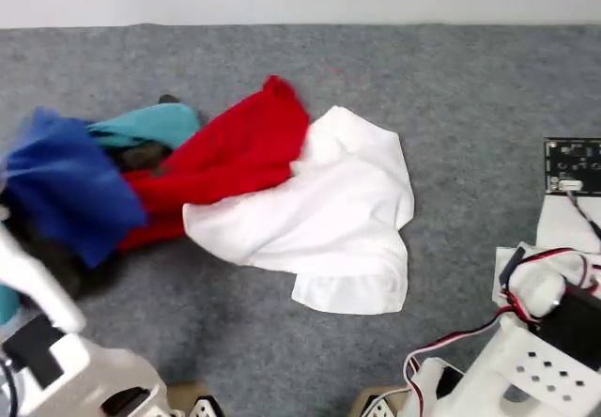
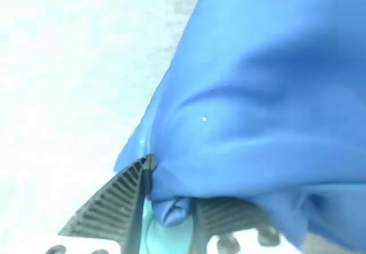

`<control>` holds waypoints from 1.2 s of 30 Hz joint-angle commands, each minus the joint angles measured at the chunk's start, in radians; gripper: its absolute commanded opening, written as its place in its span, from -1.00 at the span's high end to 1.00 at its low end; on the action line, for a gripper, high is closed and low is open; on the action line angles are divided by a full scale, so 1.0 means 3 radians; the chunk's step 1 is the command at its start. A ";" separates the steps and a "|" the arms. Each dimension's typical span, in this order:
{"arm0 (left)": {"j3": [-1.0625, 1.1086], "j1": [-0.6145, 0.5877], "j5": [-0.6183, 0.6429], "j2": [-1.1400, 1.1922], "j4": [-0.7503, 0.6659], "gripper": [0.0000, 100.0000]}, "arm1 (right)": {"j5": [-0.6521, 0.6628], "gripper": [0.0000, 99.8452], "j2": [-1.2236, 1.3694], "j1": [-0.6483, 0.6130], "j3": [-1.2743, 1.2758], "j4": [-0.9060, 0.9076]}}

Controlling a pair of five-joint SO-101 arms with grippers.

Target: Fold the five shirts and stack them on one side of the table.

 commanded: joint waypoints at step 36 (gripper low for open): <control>0.0038 -0.1135 0.0107 -0.0235 -0.1724 0.97 | 0.0031 0.69 0.0008 0.0033 0.0164 0.0120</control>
